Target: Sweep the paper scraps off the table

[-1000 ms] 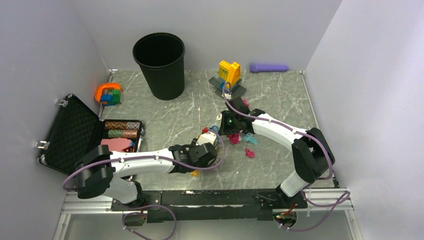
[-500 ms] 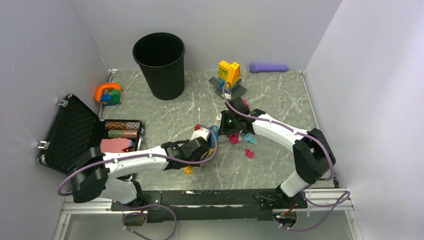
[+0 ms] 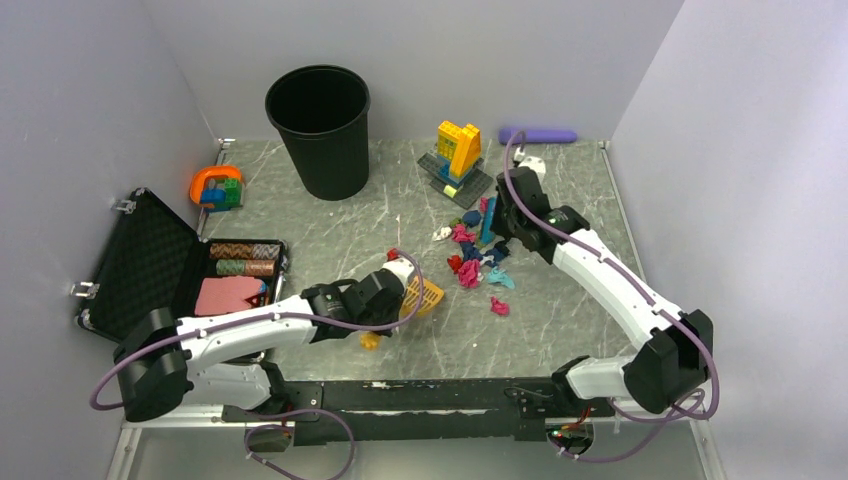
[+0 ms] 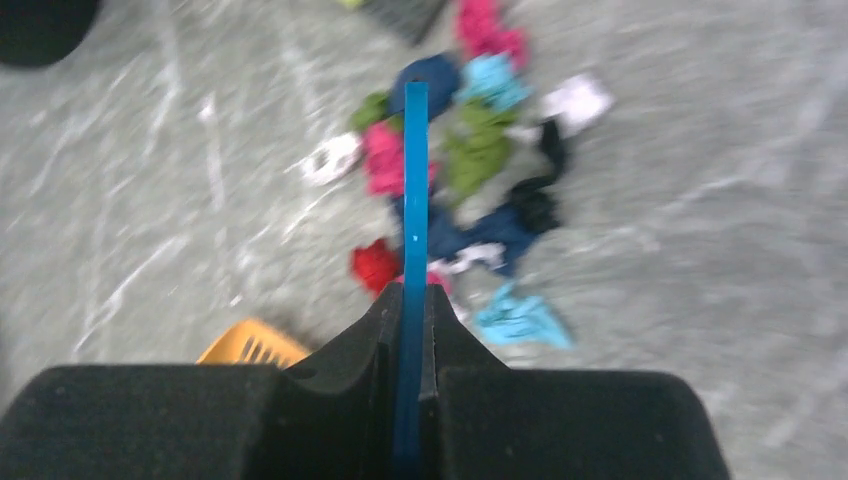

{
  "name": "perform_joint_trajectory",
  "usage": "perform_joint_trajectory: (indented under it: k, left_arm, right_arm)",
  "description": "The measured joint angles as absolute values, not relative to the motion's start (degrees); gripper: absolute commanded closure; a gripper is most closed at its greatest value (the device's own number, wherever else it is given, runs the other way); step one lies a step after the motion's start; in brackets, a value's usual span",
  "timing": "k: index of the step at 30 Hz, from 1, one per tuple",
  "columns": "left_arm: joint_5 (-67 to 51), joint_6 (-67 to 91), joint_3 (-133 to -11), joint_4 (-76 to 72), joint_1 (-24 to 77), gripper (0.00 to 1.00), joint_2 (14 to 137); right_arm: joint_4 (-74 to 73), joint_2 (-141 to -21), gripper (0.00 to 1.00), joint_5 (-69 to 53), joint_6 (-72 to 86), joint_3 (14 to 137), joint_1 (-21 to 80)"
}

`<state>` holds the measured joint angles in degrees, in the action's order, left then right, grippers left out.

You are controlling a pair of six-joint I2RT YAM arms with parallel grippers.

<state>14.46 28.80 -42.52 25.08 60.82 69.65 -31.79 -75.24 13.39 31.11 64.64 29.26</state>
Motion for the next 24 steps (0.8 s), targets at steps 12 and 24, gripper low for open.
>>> perform_joint_trajectory:
  k: [12,24]
  left_arm:
    - [9.6,21.4,-44.6,22.1,63.4,1.00,76.1]
    - [9.3,20.1,-46.9,21.7,63.6,1.00,78.8]
  right_arm:
    - [-44.4,-87.1,1.00,48.0,25.6,70.2,25.6]
    - [-46.8,-95.6,1.00,30.0,17.2,69.1,26.1]
